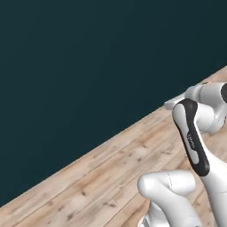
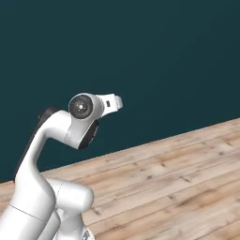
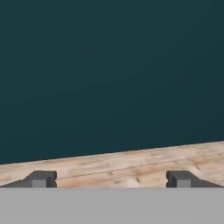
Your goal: Take the smaller bowl and place it next to the appetizer plate on the dining counter , and place the larger bowl next to the plate with cooked food.
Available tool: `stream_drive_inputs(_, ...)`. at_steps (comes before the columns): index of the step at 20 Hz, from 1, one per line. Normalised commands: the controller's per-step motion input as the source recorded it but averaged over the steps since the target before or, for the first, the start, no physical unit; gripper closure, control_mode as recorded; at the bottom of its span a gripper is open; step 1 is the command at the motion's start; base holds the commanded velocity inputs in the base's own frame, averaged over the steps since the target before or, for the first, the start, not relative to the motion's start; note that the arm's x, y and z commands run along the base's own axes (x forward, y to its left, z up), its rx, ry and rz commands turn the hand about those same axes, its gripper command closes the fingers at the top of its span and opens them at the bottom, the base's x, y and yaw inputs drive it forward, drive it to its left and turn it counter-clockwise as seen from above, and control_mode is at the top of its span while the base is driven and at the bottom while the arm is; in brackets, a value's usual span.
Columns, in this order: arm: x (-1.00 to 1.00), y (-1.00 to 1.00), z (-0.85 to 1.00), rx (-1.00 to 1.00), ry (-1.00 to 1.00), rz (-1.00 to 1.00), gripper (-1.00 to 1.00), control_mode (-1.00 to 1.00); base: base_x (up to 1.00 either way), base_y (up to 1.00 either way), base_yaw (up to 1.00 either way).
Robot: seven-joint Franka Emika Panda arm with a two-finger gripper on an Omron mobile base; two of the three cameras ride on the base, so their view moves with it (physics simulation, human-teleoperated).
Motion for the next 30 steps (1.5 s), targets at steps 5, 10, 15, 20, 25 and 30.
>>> stream_drive_inputs(5, 0.0, 0.0, 0.0, 0.0, 0.0, 0.0, -1.0, 1.0, 1.0, -0.37, -0.39)
stream_drive_inputs(10, 0.0, 0.0, 0.0, 0.0, 0.0, 0.0, -1.0, 1.0, 1.0, -0.36, -0.41)
stream_drive_inputs(15, 0.0, 0.0, 0.0, 0.0, 0.0, 0.0, -1.0, 1.0, 1.0, -0.29, -0.44)
stream_drive_inputs(20, 0.0, 0.0, 0.0, 0.0, 0.0, 0.0, -1.0, 1.0, 1.0, -0.24, -0.44)
stream_drive_inputs(25, 0.0, 0.0, 0.0, 0.0, 0.0, 0.0, -1.0, 1.0, 1.0, -0.25, -0.37)
stream_drive_inputs(30, 0.0, 0.0, 0.0, 0.0, 0.0, 0.0, -1.0, 1.0, 1.0, -0.29, -0.27)
